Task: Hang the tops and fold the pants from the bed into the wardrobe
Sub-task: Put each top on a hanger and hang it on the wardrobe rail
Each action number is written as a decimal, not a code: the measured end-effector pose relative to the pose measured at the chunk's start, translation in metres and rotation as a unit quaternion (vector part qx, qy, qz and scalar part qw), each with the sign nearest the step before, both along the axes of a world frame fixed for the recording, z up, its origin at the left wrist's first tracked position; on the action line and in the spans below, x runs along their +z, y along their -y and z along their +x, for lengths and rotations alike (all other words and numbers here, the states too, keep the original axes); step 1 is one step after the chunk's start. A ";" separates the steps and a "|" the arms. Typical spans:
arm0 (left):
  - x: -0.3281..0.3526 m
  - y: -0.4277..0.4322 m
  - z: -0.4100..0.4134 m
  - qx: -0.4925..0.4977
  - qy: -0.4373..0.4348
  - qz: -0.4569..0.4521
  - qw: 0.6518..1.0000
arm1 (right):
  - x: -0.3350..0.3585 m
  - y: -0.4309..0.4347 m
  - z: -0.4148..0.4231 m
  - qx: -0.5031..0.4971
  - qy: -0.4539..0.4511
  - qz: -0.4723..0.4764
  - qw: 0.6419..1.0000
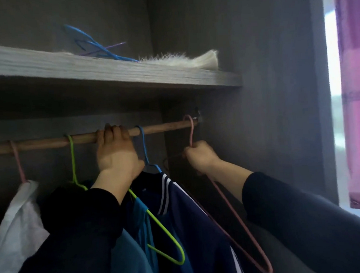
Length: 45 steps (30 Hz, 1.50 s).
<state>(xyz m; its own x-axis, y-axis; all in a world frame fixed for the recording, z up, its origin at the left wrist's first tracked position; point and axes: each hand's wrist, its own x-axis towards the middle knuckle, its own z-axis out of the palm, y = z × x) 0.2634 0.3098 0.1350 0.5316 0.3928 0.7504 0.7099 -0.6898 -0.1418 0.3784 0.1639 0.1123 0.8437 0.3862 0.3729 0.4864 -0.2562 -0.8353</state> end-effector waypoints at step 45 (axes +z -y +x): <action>-0.432 0.867 -0.445 -0.834 -0.336 -0.237 0.367 | -0.365 0.768 -0.752 -0.642 -0.375 0.073 0.665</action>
